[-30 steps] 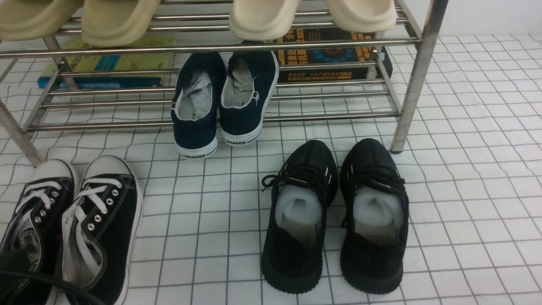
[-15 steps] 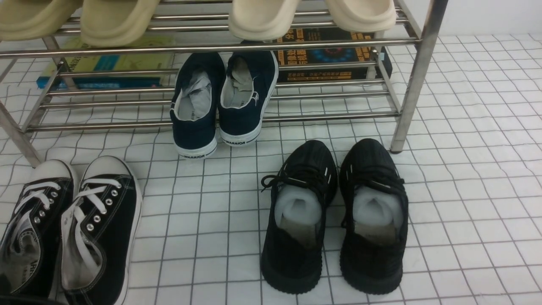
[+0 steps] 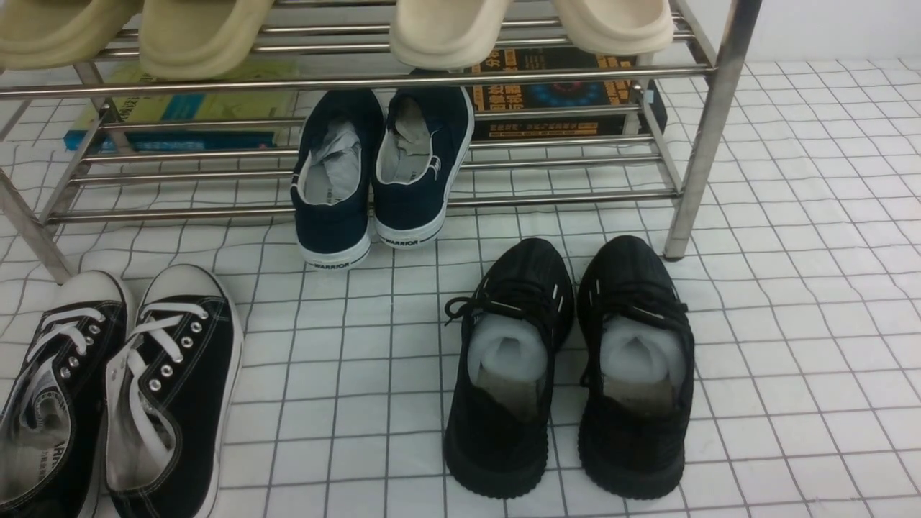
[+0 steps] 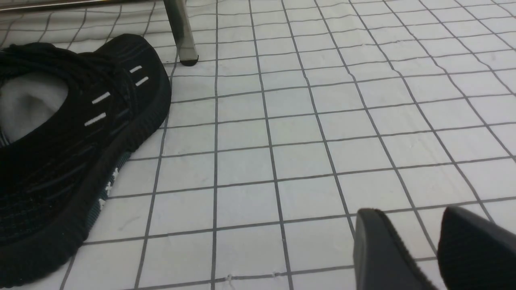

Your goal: Take the shoes off the shelf with your hand from the white checkered tablecloth.

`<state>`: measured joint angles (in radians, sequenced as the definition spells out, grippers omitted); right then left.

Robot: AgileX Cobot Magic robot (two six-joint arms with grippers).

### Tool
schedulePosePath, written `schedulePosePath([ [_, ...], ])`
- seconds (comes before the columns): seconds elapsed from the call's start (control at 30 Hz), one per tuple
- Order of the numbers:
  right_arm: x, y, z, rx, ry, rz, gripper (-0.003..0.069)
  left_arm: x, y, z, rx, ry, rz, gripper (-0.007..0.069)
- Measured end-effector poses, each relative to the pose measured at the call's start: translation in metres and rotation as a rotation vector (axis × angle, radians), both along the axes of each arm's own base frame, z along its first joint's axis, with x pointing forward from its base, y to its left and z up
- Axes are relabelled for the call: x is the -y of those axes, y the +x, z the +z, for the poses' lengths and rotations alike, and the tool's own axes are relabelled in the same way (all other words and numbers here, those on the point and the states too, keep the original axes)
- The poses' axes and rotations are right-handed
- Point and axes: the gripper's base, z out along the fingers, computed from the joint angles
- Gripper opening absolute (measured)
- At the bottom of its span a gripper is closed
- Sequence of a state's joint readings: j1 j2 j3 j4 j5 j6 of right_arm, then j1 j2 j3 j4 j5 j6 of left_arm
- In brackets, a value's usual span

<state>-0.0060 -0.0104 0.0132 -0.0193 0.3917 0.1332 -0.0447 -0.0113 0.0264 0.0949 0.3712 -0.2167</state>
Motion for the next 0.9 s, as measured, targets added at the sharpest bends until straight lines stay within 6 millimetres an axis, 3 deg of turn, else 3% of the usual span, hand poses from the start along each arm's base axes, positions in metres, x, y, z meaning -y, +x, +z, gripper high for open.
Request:
schedulePosePath([
  [0.9,0.0000,0.0000,0.0000,0.000,0.000,0.000,0.0239,-0.0001,-0.0001,-0.0001,0.000,0.000,0.001,0.0073],
])
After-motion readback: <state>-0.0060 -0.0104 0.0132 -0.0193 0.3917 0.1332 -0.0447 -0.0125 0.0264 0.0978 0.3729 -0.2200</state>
